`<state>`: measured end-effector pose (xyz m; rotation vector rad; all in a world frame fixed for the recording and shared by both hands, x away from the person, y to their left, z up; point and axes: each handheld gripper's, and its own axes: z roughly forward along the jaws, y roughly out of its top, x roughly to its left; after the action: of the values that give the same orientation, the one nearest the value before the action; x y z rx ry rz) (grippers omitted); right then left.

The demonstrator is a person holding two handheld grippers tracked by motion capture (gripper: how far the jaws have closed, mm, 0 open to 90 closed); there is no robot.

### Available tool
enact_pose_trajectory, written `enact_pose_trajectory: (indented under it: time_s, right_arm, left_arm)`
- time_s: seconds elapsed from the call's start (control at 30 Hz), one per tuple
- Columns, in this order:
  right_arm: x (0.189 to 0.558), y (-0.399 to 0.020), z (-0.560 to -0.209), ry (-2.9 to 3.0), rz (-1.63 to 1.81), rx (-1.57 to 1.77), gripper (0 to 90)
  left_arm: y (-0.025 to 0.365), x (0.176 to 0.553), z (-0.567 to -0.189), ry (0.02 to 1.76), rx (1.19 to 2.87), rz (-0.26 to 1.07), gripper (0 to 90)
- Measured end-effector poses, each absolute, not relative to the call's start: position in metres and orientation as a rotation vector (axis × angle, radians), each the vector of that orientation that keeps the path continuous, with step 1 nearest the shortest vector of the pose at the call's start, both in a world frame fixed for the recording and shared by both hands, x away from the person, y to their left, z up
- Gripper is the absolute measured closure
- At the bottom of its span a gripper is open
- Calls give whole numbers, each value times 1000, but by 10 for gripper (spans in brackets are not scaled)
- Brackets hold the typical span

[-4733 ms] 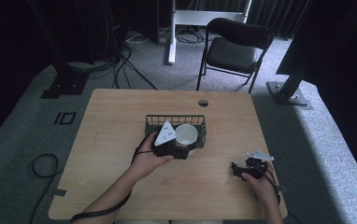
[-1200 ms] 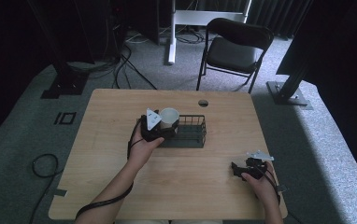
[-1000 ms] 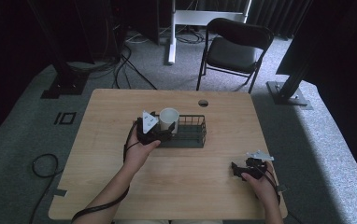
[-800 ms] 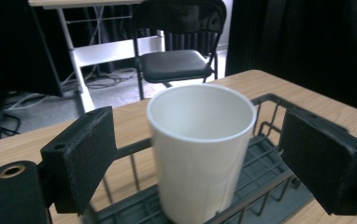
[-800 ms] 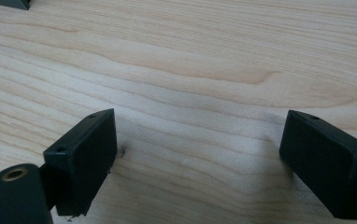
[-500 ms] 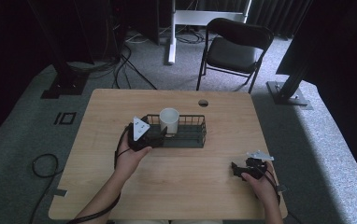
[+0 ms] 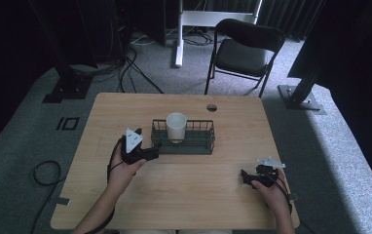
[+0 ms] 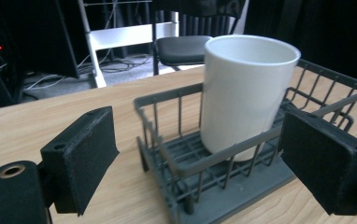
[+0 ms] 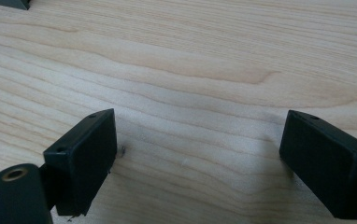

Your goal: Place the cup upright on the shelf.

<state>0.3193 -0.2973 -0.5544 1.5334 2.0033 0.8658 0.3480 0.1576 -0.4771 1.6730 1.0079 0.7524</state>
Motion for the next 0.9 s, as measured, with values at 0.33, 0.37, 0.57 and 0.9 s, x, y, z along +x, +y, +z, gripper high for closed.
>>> enact_pose_trajectory:
  time_s: [0.33, 0.37, 0.57, 0.9]
  right_arm:
    - [319, -297, -554, 2004, 865, 1532, 107]
    - [319, -297, -554, 2004, 865, 1532, 107]
    - [319, -297, -554, 2004, 865, 1532, 107]
    - [319, -297, -554, 2004, 865, 1531, 107]
  left_arm:
    - [172, 336, -490, 1036, 1673, 768, 122]
    - [174, 335, -492, 1037, 1678, 767, 122]
    - [181, 324, -501, 1041, 1690, 757, 122]
    - [193, 309, -516, 1083, 1717, 726, 122]
